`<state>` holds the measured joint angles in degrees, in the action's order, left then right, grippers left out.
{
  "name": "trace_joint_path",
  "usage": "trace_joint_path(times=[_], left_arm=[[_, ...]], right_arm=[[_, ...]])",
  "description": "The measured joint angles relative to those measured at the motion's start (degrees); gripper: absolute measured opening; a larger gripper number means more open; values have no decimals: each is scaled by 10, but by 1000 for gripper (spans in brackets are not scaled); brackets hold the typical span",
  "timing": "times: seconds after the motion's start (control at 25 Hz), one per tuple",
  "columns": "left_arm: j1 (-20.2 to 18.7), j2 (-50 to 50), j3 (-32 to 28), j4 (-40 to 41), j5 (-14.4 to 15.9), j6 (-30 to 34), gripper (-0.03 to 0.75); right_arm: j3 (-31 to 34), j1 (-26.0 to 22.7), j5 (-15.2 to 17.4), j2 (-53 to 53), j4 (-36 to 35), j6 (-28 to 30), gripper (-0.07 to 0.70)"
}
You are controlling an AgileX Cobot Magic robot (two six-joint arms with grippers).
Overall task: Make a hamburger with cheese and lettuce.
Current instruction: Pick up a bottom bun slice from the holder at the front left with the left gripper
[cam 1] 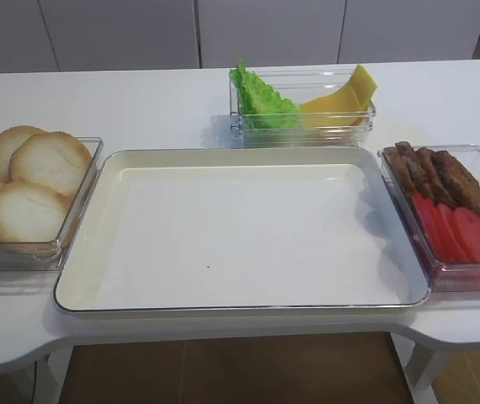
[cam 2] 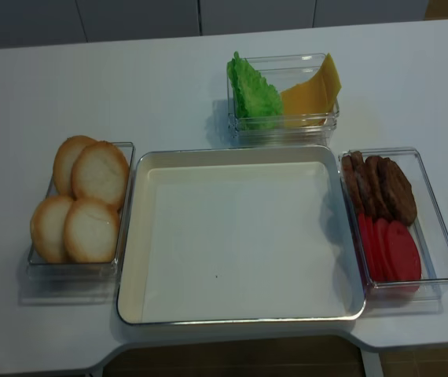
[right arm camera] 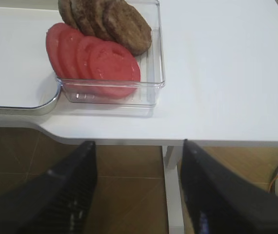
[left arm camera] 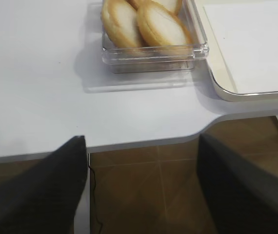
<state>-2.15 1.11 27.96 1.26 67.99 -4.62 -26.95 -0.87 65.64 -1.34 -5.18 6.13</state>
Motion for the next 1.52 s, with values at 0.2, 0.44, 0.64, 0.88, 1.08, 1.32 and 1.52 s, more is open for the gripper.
trace_joint_path(times=[0.2, 0.44, 0.64, 0.88, 1.08, 1.32, 1.52], left_arm=[[0, 0, 0, 0, 0, 0, 522], [0, 0, 0, 0, 0, 0, 522], [0, 0, 0, 0, -1, 0, 522], [0, -1, 15, -13, 8, 0, 522], [0, -49, 30, -13, 1, -2, 522], [0, -156, 68, -13, -50, -45, 522], [0, -309, 157, -13, -97, -60, 522]], right_arm=[[0, 0, -1, 0, 0, 0, 428], [0, 0, -1, 0, 0, 0, 428], [0, 0, -1, 0, 0, 0, 427], [0, 0, -2, 0, 0, 0, 427], [0, 0, -2, 0, 0, 0, 427], [0, 0, -2, 0, 0, 0, 427], [0, 0, -2, 0, 0, 0, 427]])
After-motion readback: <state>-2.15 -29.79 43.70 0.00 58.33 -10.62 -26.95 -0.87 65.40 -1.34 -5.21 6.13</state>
